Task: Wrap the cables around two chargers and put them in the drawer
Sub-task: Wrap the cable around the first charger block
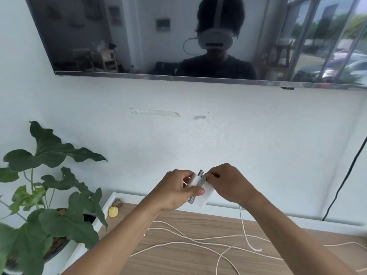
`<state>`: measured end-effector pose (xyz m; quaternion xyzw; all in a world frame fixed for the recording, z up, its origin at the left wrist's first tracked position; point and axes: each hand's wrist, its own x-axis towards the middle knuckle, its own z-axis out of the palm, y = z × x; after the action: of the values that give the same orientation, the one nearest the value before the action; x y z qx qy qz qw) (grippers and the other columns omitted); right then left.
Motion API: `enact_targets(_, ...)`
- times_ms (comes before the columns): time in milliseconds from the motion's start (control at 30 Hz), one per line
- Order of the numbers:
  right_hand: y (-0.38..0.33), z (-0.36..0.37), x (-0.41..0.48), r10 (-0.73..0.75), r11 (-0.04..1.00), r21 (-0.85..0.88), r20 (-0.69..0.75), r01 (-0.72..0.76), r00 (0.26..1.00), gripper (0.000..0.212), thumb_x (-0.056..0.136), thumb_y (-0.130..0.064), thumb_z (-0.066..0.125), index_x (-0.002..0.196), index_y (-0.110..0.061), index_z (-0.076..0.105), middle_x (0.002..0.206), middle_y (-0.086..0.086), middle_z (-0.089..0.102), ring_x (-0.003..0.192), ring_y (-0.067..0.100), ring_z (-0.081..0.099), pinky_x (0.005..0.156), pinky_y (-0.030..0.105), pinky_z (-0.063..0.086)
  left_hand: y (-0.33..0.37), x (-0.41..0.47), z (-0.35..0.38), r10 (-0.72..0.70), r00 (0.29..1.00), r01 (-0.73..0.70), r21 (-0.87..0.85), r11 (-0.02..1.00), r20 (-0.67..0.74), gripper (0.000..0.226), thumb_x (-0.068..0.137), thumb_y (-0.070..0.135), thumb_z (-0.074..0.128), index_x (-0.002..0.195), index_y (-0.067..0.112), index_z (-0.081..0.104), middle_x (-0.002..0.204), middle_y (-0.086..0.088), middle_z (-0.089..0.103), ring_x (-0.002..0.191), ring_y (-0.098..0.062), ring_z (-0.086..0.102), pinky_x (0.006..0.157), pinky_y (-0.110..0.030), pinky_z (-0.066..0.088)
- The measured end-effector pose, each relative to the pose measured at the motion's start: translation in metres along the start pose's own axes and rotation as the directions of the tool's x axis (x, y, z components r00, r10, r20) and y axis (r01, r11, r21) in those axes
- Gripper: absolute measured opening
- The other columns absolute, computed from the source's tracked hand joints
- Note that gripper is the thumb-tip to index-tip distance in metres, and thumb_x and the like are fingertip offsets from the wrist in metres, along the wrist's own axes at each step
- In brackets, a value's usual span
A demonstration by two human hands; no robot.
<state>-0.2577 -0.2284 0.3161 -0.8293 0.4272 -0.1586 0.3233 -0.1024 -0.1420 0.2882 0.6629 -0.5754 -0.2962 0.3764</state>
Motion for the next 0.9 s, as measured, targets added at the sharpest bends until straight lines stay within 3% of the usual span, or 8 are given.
enact_targets(67,-0.001,0.002,-0.005,-0.028,1.000,0.000,-0.075,0.028,0.997,0.027,0.090,-0.019,0.048,0.085,-0.001,0.068,0.069,0.015,0.062,0.057,0.017,0.044,0.052,0.027,0.034,0.002,0.005,0.000,-0.014,0.998,0.015,0.027,1.000,-0.062,0.023,0.080,0.034,0.075,0.099,0.024,0.069,0.088,0.002,0.071,0.073,-0.012,0.064,0.064,-0.026,0.048)
enact_targets(167,-0.001,0.009,-0.012,-0.080,0.997,-0.037,-0.205,0.074,0.976,0.026,0.093,-0.022,0.048,0.083,-0.010,0.069,0.076,0.008,0.069,0.064,0.023,0.057,0.059,0.031,0.046,0.001,0.011,0.003,-0.027,0.989,0.031,0.025,0.999,-0.147,0.019,0.079,0.036,0.075,0.095,0.026,0.070,0.085,0.004,0.070,0.072,-0.011,0.064,0.058,-0.022,0.047)
enact_targets(267,0.002,0.018,-0.015,-0.225,0.974,-0.094,-0.341,0.205,0.912,0.023,0.094,-0.020,0.049,0.085,-0.013,0.069,0.078,0.004,0.065,0.069,0.023,0.058,0.067,0.040,0.050,0.000,0.014,0.005,-0.050,0.986,0.026,-0.149,0.988,-0.158,0.019,0.079,0.036,0.076,0.095,0.027,0.074,0.089,-0.002,0.074,0.082,-0.020,0.069,0.069,-0.033,0.056)
enact_targets(400,0.009,0.026,-0.016,-0.355,0.933,-0.120,-0.467,0.339,0.810,0.019,0.095,-0.017,0.053,0.104,-0.018,0.070,0.081,-0.001,0.056,0.061,0.018,0.053,0.058,0.036,0.048,0.009,0.015,0.010,-0.148,0.980,0.073,-0.449,0.890,-0.135,0.015,0.083,0.026,0.073,0.094,0.015,0.075,0.085,-0.011,0.074,0.078,-0.022,0.069,0.060,-0.028,0.056)
enact_targets(633,0.023,0.058,-0.025,-0.373,0.917,-0.077,-0.519,0.392,0.769,0.031,0.093,-0.015,0.049,0.119,-0.025,0.063,0.083,-0.005,0.052,0.054,0.015,0.048,0.049,0.037,0.047,0.010,0.018,0.018,-0.318,0.937,0.171,-0.601,0.780,-0.147,0.026,0.083,0.026,0.074,0.099,0.005,0.071,0.084,-0.012,0.074,0.064,-0.017,0.072,0.058,-0.026,0.056)
enact_targets(800,0.030,0.064,-0.025,-0.381,0.914,-0.091,-0.532,0.396,0.756,0.034,0.090,-0.013,0.053,0.120,-0.028,0.063,0.091,-0.006,0.052,0.052,0.013,0.052,0.046,0.032,0.047,0.008,0.023,0.022,-0.390,0.908,0.183,-0.694,0.696,-0.152,0.032,0.080,0.027,0.076,0.102,0.004,0.069,0.088,-0.016,0.073,0.068,-0.024,0.071,0.062,-0.031,0.058)
enact_targets(900,0.036,0.067,-0.027,-0.396,0.905,-0.084,-0.520,0.416,0.757,0.033,0.091,-0.011,0.054,0.118,-0.026,0.064,0.091,-0.004,0.053,0.050,0.012,0.050,0.045,0.034,0.046,0.007,0.026,0.020,-0.404,0.900,0.189,-0.690,0.698,-0.162,0.032,0.079,0.028,0.078,0.101,0.005,0.069,0.089,-0.016,0.073,0.070,-0.027,0.071,0.064,-0.032,0.060)
